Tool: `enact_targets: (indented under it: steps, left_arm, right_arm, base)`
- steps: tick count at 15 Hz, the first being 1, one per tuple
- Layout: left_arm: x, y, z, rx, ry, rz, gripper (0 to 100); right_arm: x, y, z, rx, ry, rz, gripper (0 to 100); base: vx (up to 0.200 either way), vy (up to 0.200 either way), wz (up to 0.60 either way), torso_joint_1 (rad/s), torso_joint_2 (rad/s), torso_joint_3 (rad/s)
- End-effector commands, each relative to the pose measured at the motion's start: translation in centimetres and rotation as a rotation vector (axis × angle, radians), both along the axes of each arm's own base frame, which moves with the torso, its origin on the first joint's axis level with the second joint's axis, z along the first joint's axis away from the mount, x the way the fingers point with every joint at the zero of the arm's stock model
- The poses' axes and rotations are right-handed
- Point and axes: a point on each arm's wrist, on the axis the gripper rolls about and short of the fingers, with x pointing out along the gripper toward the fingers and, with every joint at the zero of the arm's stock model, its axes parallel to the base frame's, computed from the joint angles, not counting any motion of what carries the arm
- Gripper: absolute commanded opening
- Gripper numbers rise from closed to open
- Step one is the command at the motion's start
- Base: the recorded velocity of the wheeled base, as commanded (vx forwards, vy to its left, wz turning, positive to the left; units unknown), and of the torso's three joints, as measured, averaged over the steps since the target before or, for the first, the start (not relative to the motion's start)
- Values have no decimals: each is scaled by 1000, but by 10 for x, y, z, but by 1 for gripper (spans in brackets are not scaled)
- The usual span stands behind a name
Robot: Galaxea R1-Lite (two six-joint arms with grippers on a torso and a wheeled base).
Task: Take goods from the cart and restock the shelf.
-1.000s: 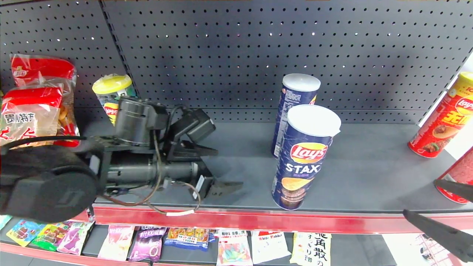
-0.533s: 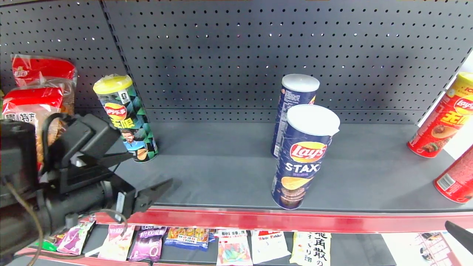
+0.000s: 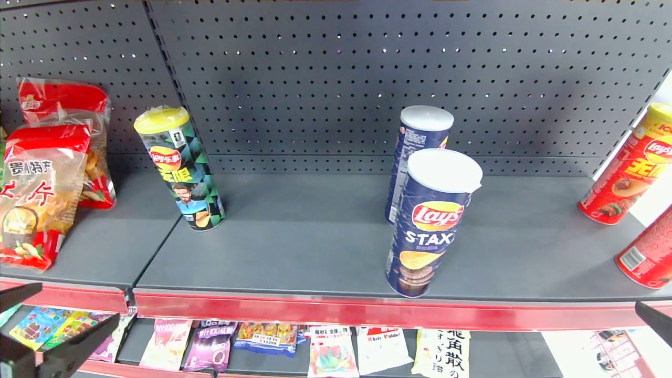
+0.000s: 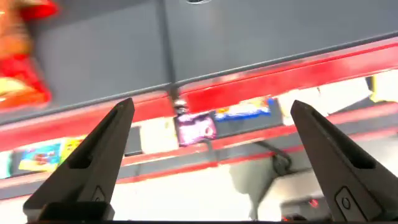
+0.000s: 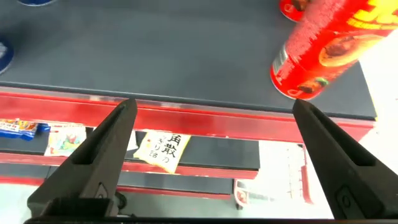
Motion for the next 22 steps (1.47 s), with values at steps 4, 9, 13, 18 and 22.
enact_targets:
  steps: [4, 9, 13, 18, 22]
  left_arm:
    - [-24, 9, -2, 19, -94, 13, 100]
    - [-28, 11, -2, 20, -110, 28, 100]
    - [-30, 11, -3, 24, -118, 27, 100]
    - [-38, 13, -7, 17, -143, 24, 100]
    - [-40, 14, -7, 13, -151, 25, 100]
  right_arm:
    - [2, -2, -1, -1, 13, -32, 100]
    - [-2, -2, -2, -23, 4, -24, 100]
    - [-5, -2, -1, -37, -13, -20, 100]
    - [-9, -1, -3, -58, -23, -8, 100]
    - [-9, -1, -2, -73, -22, -2, 100]
  base:
    - [-50, 0, 0, 2, 1, -1]
    - [-200, 0, 0, 5, 2, 0]
    - [-100, 0, 0, 0, 1, 1]
    - [0, -40, 0, 1, 0, 1]
    - [0, -200, 0, 6, 1, 4]
